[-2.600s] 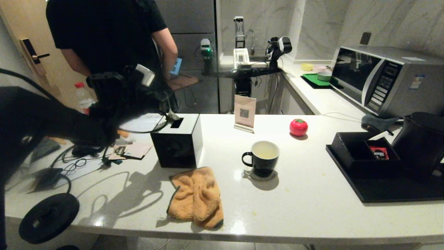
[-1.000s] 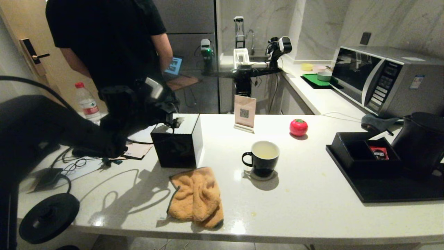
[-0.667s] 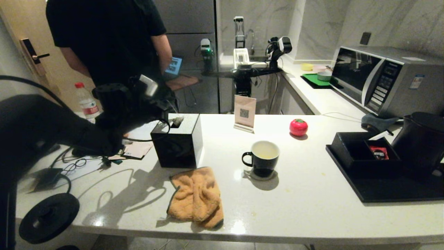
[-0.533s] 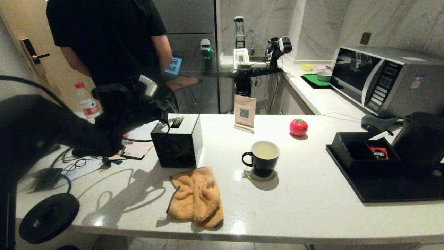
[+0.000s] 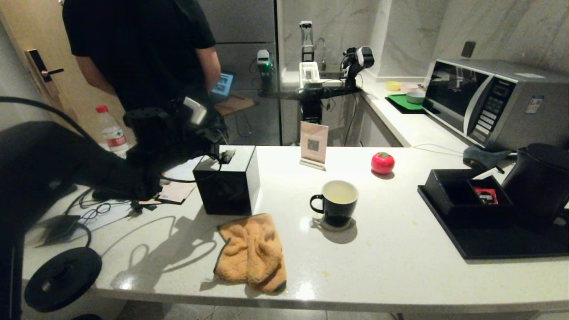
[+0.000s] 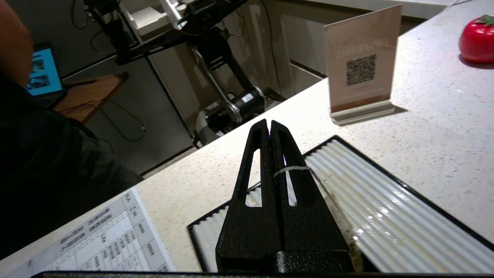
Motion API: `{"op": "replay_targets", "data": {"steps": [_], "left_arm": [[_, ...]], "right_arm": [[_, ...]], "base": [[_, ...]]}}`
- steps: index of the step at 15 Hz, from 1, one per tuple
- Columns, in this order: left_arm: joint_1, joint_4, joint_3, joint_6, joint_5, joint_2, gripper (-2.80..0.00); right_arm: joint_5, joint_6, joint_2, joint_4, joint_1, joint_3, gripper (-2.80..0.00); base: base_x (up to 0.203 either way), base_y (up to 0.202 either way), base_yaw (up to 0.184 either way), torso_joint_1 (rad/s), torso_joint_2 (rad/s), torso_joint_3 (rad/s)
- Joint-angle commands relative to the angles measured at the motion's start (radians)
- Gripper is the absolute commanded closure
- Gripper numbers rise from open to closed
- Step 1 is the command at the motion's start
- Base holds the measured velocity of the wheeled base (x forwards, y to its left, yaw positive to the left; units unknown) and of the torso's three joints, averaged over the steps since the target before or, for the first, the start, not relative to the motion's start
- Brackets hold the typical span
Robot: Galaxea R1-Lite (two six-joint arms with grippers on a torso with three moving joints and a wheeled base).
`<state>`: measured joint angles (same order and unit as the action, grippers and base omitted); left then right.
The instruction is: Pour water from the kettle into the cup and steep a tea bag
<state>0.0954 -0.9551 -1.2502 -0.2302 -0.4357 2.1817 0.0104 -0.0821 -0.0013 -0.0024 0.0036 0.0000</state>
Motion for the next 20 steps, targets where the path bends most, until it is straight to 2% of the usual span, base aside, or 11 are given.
{"op": "replay_targets", "data": {"steps": [1, 2, 9, 15, 20], "left_arm": [[0.007, -0.005, 0.000, -0.001, -0.001, 0.001, 0.00], [0.007, -0.007, 0.000, -0.001, -0.002, 0.001, -2.80], [-0.005, -0.008, 0.019, -0.019, 0.002, -0.011, -2.80], [-0.037, 0.056, 0.058, -0.149, 0.000, -0.048, -2.80], [-0.064, 0.047, 0.057, -0.199, -0.005, -0.060, -2.80]], "right_arm": [[0.000, -0.001, 0.001, -0.001, 0.001, 0.000, 0.00], [0.000, -0.001, 0.001, -0.001, 0.001, -0.001, 0.00], [0.000, -0.001, 0.001, -0.001, 0.001, -0.001, 0.00], [0.000, -0.001, 0.001, -0.001, 0.001, 0.000, 0.00], [0.000, -0.001, 0.001, -0.001, 0.001, 0.000, 0.00]], "base": [[0.000, 0.000, 0.000, 0.000, 0.00, 0.000], [0.000, 0.000, 0.000, 0.000, 0.00, 0.000], [0.000, 0.000, 0.000, 0.000, 0.00, 0.000], [0.000, 0.000, 0.000, 0.000, 0.00, 0.000], [0.000, 0.000, 0.000, 0.000, 0.00, 0.000]]}}
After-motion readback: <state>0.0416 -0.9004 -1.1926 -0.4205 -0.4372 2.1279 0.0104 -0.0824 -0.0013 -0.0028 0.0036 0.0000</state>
